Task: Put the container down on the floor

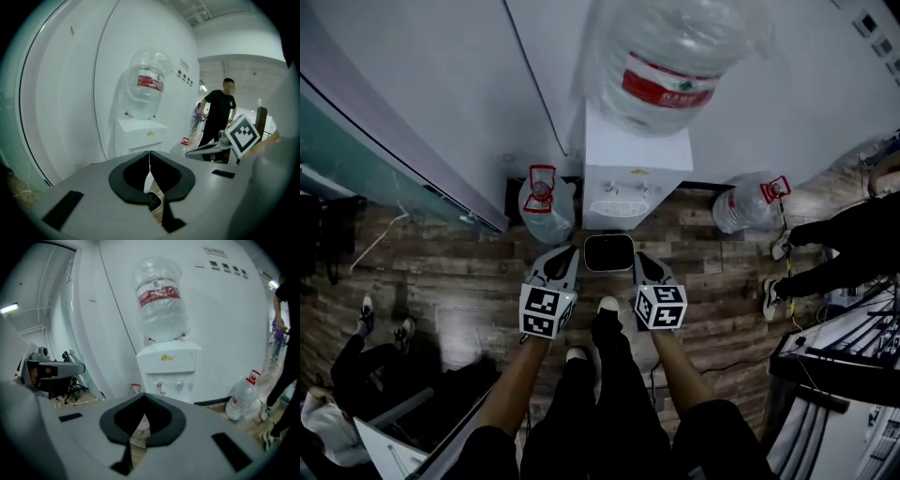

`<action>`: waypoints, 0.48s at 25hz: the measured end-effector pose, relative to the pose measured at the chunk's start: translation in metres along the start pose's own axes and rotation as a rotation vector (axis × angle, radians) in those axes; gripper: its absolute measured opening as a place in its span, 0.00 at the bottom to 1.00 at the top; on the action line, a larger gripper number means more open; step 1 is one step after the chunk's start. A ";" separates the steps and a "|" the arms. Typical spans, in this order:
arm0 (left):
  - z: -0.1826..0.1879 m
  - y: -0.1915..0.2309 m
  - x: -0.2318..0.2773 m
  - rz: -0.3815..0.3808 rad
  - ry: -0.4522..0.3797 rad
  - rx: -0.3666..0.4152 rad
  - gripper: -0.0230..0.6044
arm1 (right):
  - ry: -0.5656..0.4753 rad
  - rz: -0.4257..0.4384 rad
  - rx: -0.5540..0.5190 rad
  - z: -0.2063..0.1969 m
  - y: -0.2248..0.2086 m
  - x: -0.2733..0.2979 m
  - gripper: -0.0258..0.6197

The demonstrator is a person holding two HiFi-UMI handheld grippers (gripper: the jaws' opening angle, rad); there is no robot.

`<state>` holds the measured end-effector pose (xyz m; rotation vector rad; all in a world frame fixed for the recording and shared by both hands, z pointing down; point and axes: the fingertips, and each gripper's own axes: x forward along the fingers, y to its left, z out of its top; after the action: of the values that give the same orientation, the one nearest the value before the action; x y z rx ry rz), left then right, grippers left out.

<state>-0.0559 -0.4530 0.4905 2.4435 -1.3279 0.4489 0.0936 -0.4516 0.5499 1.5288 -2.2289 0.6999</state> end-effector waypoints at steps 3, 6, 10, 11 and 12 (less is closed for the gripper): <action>0.031 -0.005 -0.022 0.001 -0.023 0.012 0.06 | -0.028 0.009 -0.005 0.027 0.022 -0.025 0.06; 0.060 -0.008 -0.040 0.001 -0.051 0.019 0.06 | -0.060 0.011 0.003 0.052 0.040 -0.044 0.06; 0.092 -0.013 -0.055 -0.005 -0.091 0.031 0.06 | -0.108 0.015 -0.023 0.083 0.057 -0.065 0.05; 0.098 -0.014 -0.058 -0.007 -0.099 0.035 0.06 | -0.121 0.015 -0.034 0.091 0.060 -0.069 0.05; 0.104 -0.015 -0.060 -0.009 -0.106 0.040 0.06 | -0.132 0.015 -0.046 0.099 0.062 -0.072 0.05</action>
<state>-0.0618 -0.4448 0.3704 2.5367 -1.3609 0.3515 0.0608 -0.4350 0.4181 1.5799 -2.3376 0.5629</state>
